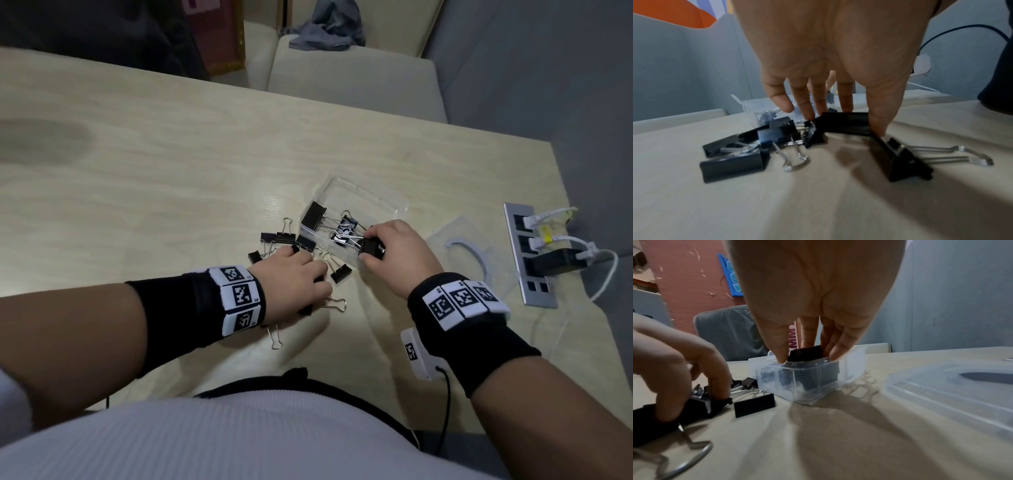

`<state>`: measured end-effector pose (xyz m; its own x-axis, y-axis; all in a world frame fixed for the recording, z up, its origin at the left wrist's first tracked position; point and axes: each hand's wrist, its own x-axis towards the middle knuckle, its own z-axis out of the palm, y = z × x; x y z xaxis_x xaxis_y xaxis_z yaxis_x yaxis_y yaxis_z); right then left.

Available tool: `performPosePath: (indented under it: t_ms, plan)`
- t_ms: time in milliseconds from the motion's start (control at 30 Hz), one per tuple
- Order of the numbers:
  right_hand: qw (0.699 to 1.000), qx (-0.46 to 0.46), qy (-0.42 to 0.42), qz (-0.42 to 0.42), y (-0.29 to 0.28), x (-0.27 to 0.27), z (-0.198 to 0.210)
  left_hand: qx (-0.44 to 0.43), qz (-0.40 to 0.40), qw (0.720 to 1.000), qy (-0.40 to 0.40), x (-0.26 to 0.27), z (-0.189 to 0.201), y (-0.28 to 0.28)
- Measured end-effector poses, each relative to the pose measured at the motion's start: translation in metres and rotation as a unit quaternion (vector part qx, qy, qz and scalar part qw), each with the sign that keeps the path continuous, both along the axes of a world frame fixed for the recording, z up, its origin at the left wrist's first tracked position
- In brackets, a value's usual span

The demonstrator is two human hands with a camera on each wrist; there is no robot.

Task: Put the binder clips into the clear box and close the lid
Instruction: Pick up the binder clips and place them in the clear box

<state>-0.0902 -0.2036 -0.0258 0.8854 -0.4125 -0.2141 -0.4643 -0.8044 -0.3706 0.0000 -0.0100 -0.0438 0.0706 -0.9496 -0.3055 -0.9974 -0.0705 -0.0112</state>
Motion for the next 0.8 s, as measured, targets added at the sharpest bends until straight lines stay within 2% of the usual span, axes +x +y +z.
performPosePath:
  t_ms: [100,267,367,467,533,700,800]
  plan:
    - [1.000,0.000,0.011,0.010,-0.002,-0.003,0.001,-0.003,0.003,1.000,0.004,-0.001,-0.001,-0.003]
    - [0.999,0.015,0.022,0.021,-0.004,-0.008,0.007,-0.021,-0.044,0.999,-0.019,0.001,0.002,0.000]
    - [0.999,0.042,-0.024,-0.011,-0.004,-0.011,0.012,-0.068,-0.077,0.994,-0.027,0.000,0.002,0.005]
    - [0.994,0.054,-0.087,-0.025,-0.004,-0.009,0.013,-0.080,-0.085,0.993,-0.019,-0.005,-0.006,0.009]
    - [0.994,0.047,-0.098,-0.019,-0.005,-0.004,0.013,-0.081,-0.079,0.993,-0.018,-0.007,-0.010,0.010]
    - [1.000,-0.003,0.002,0.026,-0.005,0.005,0.004,-0.093,-0.069,0.993,0.000,-0.011,-0.008,0.005]
    - [1.000,-0.005,0.008,0.024,-0.005,0.001,0.003,-0.079,-0.069,0.994,0.007,-0.013,-0.010,0.005]
